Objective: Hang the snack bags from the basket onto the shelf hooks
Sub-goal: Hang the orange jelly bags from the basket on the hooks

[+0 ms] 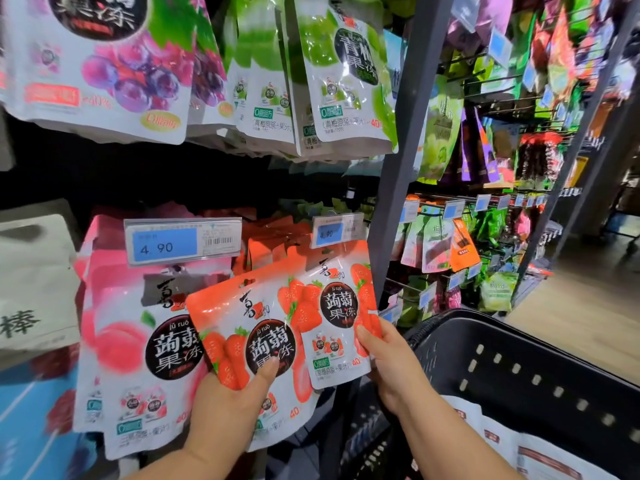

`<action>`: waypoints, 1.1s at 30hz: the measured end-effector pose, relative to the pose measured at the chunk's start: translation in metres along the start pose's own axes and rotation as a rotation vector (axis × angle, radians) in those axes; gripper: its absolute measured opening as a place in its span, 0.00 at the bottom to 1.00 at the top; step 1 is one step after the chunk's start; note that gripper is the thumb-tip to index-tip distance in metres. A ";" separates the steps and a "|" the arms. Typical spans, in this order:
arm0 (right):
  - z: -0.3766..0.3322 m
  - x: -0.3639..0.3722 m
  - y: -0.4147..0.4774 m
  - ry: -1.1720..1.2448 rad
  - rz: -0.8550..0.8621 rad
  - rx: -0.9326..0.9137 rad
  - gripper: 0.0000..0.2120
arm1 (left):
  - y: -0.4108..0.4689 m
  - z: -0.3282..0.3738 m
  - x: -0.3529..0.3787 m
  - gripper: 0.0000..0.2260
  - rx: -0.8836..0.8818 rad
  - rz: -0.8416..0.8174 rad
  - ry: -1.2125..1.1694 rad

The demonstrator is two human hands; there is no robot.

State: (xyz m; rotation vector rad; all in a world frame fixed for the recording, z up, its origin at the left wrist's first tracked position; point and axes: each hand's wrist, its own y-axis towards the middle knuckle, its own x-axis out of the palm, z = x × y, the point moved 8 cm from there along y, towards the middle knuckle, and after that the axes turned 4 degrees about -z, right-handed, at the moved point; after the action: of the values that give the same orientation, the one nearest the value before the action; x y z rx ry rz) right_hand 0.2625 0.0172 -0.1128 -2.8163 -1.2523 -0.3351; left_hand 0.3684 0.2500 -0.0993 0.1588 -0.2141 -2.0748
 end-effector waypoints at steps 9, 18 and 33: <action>0.001 -0.002 0.006 0.008 -0.036 0.028 0.13 | -0.014 0.021 -0.001 0.18 0.156 -0.092 0.066; 0.000 0.008 0.009 -0.003 -0.050 0.049 0.14 | -0.019 0.029 -0.008 0.26 0.211 -0.080 0.044; -0.001 0.013 0.012 -0.076 -0.014 0.006 0.08 | -0.016 0.019 -0.003 0.17 0.191 -0.125 0.017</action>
State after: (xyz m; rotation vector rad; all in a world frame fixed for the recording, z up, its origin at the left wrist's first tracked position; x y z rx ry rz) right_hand 0.2799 0.0188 -0.1088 -2.8419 -1.2849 -0.2269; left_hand 0.3522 0.2621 -0.0846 0.3131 -0.4009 -2.1744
